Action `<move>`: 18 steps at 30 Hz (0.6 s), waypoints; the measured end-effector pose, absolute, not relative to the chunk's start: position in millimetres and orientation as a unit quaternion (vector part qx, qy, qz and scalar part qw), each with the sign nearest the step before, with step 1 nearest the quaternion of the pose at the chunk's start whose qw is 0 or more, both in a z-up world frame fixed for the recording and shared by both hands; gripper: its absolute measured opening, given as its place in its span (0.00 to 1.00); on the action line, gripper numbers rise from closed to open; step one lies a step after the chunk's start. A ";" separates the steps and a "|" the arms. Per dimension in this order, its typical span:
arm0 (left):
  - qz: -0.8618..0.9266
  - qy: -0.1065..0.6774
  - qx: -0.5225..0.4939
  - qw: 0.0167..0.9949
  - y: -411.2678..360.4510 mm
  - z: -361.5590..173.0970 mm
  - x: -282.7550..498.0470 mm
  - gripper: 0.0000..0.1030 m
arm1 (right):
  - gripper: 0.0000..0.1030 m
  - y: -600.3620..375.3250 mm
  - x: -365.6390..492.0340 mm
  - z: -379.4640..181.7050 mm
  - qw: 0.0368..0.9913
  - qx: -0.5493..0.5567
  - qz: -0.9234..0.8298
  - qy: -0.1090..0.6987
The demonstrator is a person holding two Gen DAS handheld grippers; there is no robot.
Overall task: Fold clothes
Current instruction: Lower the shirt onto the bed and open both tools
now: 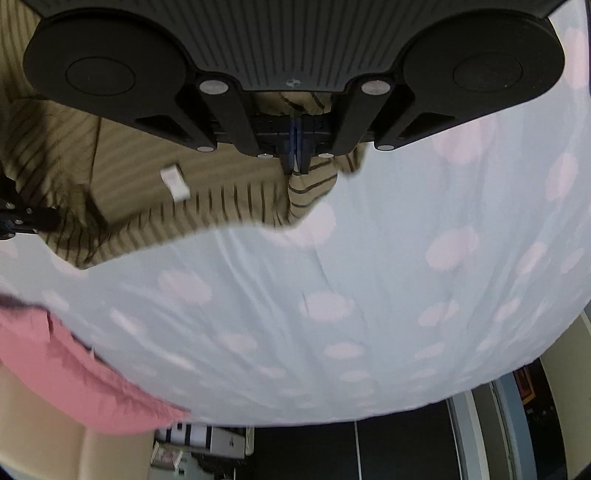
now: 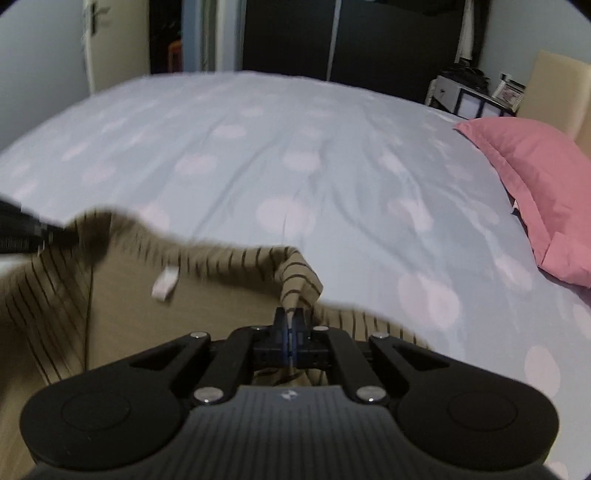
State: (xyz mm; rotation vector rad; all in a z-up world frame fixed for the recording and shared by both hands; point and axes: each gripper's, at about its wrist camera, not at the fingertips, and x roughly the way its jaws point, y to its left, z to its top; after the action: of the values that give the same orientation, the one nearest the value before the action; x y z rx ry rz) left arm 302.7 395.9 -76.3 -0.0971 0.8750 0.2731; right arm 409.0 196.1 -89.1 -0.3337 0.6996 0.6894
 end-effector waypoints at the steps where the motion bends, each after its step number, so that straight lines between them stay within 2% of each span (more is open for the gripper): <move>1: 0.133 0.417 -0.050 0.898 397.6 -73.4 306.5 0.00 | 0.02 200.2 413.4 -84.5 0.872 -0.151 0.327 0.330; 7: 0.144 0.402 -0.073 0.901 407.4 -66.9 334.4 0.00 | 0.02 225.2 439.3 -70.2 0.892 -0.110 0.304 0.317; 15: 0.157 0.423 -0.096 0.887 411.6 -100.4 352.9 0.00 | 0.02 241.7 445.9 -99.0 0.893 -0.129 0.282 0.325; 17: 0.155 0.423 -0.101 0.887 411.9 -105.2 350.2 0.01 | 0.04 238.2 447.9 -104.1 0.885 -0.117 0.292 0.342; 18: 0.152 0.422 -0.101 0.888 412.9 -105.2 347.2 0.02 | 0.09 234.7 447.7 -105.6 0.880 -0.106 0.299 0.353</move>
State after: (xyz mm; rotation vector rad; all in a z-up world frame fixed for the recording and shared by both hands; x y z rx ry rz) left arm 347.2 412.9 -105.2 -0.2100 0.8775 0.3155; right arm 447.7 234.7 -105.6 -0.2211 0.7363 0.6237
